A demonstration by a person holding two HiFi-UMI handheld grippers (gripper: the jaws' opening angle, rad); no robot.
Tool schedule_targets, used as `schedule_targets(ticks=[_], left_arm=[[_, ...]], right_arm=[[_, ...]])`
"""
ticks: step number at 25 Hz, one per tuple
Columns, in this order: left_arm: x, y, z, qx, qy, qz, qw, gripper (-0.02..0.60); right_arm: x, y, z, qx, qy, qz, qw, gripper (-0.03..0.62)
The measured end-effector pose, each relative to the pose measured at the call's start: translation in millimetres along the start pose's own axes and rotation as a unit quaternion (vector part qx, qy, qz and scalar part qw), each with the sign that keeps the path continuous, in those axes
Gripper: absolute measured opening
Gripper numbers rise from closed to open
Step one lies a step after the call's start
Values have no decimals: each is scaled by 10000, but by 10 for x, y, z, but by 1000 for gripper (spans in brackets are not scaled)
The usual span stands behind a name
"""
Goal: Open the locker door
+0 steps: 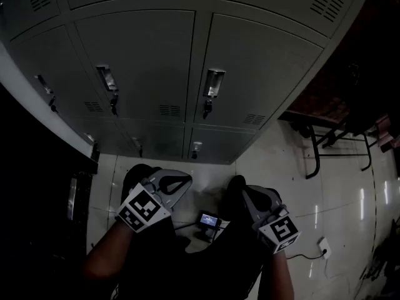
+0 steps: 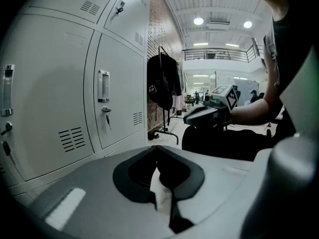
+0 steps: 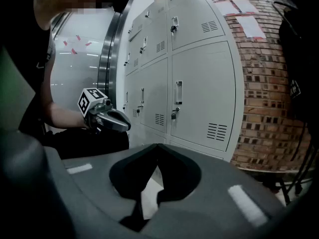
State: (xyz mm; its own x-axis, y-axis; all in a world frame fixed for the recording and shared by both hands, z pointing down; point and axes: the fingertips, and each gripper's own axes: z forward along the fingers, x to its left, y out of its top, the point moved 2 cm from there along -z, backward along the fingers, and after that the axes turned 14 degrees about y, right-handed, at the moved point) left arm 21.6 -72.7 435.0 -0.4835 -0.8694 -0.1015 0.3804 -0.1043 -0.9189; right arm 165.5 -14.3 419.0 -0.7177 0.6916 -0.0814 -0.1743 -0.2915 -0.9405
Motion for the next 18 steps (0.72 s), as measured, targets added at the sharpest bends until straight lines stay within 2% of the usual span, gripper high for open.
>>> schedule_targets(ticks=[13, 15, 18], left_arm=[[1, 16, 4, -64, -19, -42, 10000, 12], [1, 18, 2, -68, -22, -60, 10000, 12], [12, 35, -6, -112, -8, -83, 9999, 12]], right_arm=[[-51, -94, 136, 501, -163, -8, 9986, 3], [-87, -21, 206, 391, -193, -153, 9989, 2], [-211, 144, 382, 460, -544, -801, 9942, 3]])
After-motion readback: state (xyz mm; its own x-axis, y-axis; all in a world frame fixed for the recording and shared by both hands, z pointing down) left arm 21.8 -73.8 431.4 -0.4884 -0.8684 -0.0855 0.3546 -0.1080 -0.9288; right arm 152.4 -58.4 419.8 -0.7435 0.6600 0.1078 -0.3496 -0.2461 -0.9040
